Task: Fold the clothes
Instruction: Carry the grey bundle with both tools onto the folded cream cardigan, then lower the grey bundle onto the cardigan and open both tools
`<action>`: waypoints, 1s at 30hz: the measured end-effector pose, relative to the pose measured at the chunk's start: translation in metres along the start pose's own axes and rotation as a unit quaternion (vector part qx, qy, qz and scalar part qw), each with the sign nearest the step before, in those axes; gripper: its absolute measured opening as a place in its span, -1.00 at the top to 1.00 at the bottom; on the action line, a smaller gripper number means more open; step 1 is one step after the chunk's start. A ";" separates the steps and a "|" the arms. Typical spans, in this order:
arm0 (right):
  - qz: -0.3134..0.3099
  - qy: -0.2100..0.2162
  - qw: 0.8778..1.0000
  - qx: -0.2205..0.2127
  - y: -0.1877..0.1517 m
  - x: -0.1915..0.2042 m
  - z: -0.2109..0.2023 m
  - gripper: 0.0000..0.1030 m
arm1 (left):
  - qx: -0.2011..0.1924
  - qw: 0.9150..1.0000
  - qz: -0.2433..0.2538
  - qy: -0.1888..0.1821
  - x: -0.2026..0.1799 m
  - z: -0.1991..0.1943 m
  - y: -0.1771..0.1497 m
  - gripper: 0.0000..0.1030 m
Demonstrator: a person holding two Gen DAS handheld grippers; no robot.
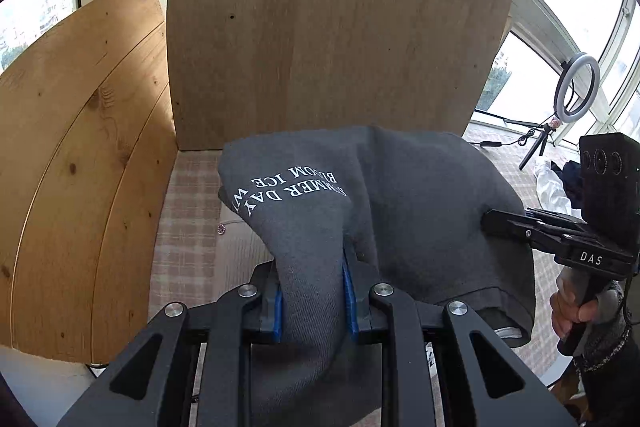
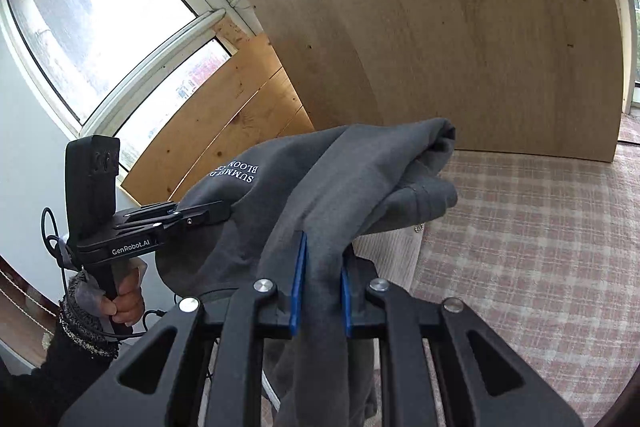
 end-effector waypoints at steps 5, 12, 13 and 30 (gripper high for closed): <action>0.000 -0.036 0.999 0.025 -0.004 -0.010 0.061 0.72 | 0.023 1.000 0.002 -0.005 0.050 0.050 -0.012 0.56; 0.039 -0.092 0.988 0.120 -0.046 -0.061 0.090 0.51 | 0.073 0.995 -0.074 0.003 0.099 0.087 -0.054 0.26; 0.040 -0.087 0.989 0.115 -0.043 -0.059 0.078 0.51 | 0.055 0.995 -0.077 0.008 0.100 0.075 -0.049 0.30; -0.009 -0.132 0.985 0.112 0.042 -0.069 0.189 0.45 | 0.091 0.991 -0.094 -0.003 0.112 0.167 0.023 0.18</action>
Point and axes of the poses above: each gripper's, at about its wrist camera, not at the fingertips, and z roughly the way its jaws point, x to its left, y to its top, the point moved 9 cm from there along z, roughly the way its jaws point, and after that the axes turned 4 degrees about z, right-handed, at the moved point
